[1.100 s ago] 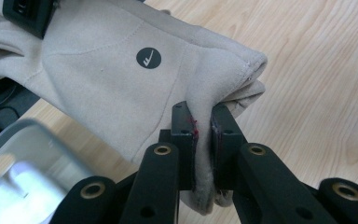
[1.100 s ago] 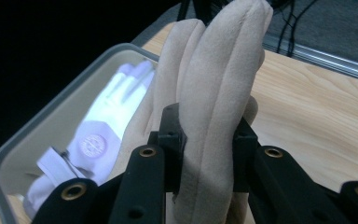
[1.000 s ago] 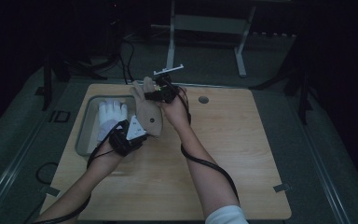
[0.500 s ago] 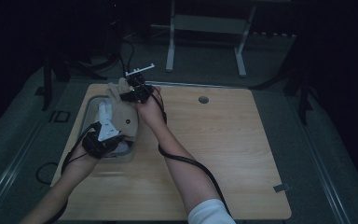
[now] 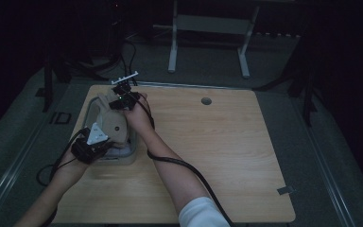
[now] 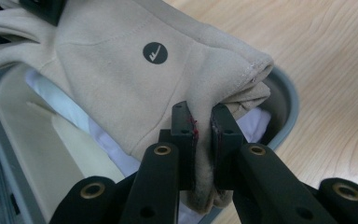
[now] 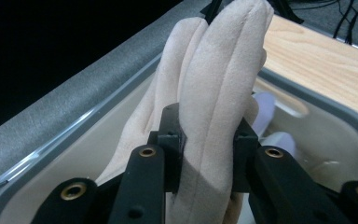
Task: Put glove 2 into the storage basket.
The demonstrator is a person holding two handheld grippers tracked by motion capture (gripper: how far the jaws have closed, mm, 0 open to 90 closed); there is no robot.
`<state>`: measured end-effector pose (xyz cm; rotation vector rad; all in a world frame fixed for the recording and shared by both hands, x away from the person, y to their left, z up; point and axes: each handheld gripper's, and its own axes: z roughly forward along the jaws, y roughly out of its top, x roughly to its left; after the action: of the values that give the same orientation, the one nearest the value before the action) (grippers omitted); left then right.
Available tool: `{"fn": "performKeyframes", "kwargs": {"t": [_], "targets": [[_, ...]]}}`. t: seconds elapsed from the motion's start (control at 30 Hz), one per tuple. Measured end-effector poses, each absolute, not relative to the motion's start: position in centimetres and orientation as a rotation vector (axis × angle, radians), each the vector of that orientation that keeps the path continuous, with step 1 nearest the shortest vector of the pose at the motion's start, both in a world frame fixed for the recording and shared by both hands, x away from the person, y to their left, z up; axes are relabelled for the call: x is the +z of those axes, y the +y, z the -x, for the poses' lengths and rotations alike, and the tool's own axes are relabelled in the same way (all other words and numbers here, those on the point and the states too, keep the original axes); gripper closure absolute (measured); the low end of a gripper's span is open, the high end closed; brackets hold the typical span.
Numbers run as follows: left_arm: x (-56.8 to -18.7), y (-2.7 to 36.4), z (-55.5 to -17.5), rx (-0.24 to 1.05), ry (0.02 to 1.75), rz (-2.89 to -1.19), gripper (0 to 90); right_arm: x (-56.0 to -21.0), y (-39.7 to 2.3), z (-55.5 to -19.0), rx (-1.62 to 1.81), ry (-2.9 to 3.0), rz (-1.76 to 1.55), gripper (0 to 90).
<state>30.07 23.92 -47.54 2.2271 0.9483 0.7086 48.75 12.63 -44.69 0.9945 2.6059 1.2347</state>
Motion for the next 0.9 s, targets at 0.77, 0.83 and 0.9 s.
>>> {"fn": "performKeyframes", "kwargs": {"t": [0.77,0.83,0.9], "targets": [[-48.1,24.4,-30.0,0.58,0.99,-2.165,57.5,-44.8,10.4,-48.6,1.245,2.656,-0.944,24.2],[-47.8,24.4,-29.8,0.592,0.998,-2.155,48.7,-44.6,10.0,-48.5,1.273,2.654,-0.944,23.3],[-47.0,24.3,-29.2,0.612,1.009,-2.096,44.8,-44.4,9.0,-48.0,1.3,2.665,-0.925,19.8]]}}
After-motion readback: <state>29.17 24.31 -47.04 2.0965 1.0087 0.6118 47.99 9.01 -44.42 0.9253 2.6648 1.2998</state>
